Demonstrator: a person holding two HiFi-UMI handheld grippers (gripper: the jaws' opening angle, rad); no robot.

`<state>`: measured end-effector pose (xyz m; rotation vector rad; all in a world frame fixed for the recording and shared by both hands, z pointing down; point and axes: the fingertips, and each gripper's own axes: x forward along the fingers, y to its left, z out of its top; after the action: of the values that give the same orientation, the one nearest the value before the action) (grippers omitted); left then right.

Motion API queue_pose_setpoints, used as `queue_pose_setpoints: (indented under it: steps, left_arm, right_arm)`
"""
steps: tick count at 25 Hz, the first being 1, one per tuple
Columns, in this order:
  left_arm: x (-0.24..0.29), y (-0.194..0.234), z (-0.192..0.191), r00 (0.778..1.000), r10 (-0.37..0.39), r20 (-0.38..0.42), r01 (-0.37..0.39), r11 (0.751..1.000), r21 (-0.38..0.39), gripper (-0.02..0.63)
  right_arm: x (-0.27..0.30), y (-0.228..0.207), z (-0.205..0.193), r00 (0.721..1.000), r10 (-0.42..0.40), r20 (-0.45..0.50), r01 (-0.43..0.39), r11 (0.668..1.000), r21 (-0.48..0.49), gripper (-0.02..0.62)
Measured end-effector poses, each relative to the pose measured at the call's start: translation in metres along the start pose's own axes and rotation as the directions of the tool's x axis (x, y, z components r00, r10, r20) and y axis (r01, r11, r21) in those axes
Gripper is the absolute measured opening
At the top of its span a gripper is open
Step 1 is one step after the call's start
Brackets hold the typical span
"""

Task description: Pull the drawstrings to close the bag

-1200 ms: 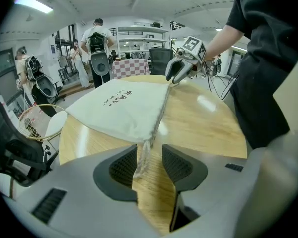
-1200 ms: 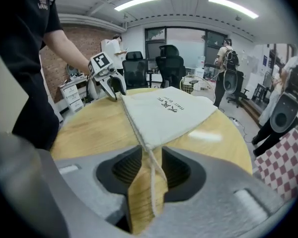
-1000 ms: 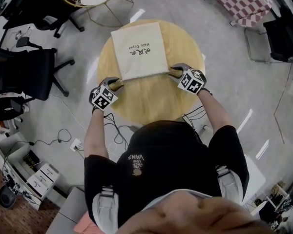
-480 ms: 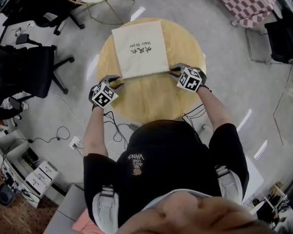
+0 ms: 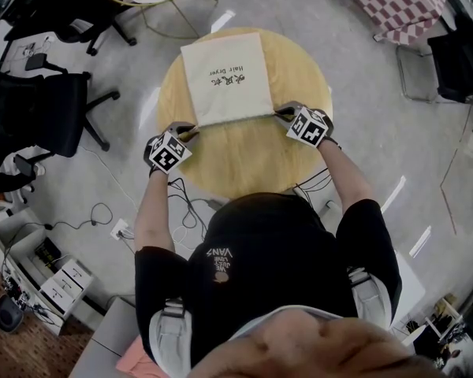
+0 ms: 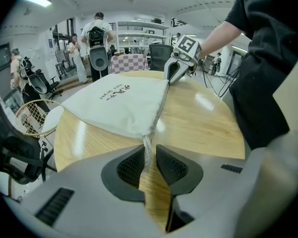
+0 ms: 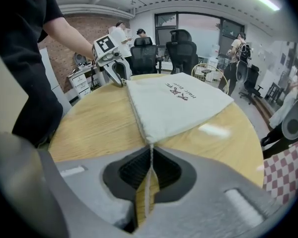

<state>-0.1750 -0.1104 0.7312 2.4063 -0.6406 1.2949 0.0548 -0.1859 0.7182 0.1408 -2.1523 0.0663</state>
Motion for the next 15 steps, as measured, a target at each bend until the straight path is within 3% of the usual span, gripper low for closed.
queue_pose_setpoints:
  steps: [8, 10, 15]
  left_arm:
    - [0.001, 0.002, -0.001, 1.0, -0.004, 0.013, 0.005, 0.999, -0.042, 0.083]
    - [-0.002, 0.004, 0.003, 0.999, -0.002, 0.033, 0.004, 0.999, -0.053, 0.043]
    - [-0.004, 0.004, 0.01, 0.996, 0.001, 0.093, 0.007, 0.996, -0.086, 0.043]
  right_arm:
    - [0.002, -0.002, -0.003, 0.998, -0.004, 0.067, -0.005, 0.992, 0.129, 0.009]
    - [0.002, -0.003, -0.003, 0.997, -0.003, 0.08, -0.01, 0.987, 0.162, 0.006]
    - [0.0, -0.004, -0.003, 0.995, 0.005, 0.103, -0.026, 0.979, 0.201, 0.006]
